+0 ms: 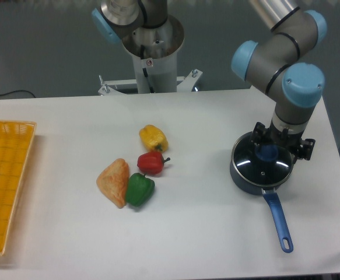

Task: Open the lid
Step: 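Lower the open gripper around the blue knob of the glass lid, then close the gripper on the blue lid knob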

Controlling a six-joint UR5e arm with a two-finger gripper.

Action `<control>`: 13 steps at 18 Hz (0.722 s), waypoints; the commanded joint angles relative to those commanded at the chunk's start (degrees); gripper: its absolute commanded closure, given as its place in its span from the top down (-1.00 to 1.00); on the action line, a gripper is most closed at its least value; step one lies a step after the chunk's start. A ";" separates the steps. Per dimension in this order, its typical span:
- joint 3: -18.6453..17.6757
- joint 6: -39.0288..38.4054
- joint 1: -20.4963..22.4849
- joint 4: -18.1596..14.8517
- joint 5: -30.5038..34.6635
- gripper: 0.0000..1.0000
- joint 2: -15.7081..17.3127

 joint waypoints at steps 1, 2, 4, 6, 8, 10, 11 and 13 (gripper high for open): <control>0.09 0.26 0.09 -0.79 -0.09 1.00 0.62; 0.44 0.26 0.09 -1.84 -0.26 1.00 0.71; 0.62 0.35 0.26 -2.29 -0.88 1.00 0.80; 0.62 0.44 0.53 -2.38 -1.76 1.00 0.89; 0.09 0.44 0.44 -2.11 -2.02 1.00 0.89; -0.09 0.44 0.26 -2.03 -2.02 1.00 0.71; -0.09 0.44 0.26 -2.11 -2.02 1.00 0.80; -0.09 0.44 0.26 -2.20 -1.94 1.00 0.54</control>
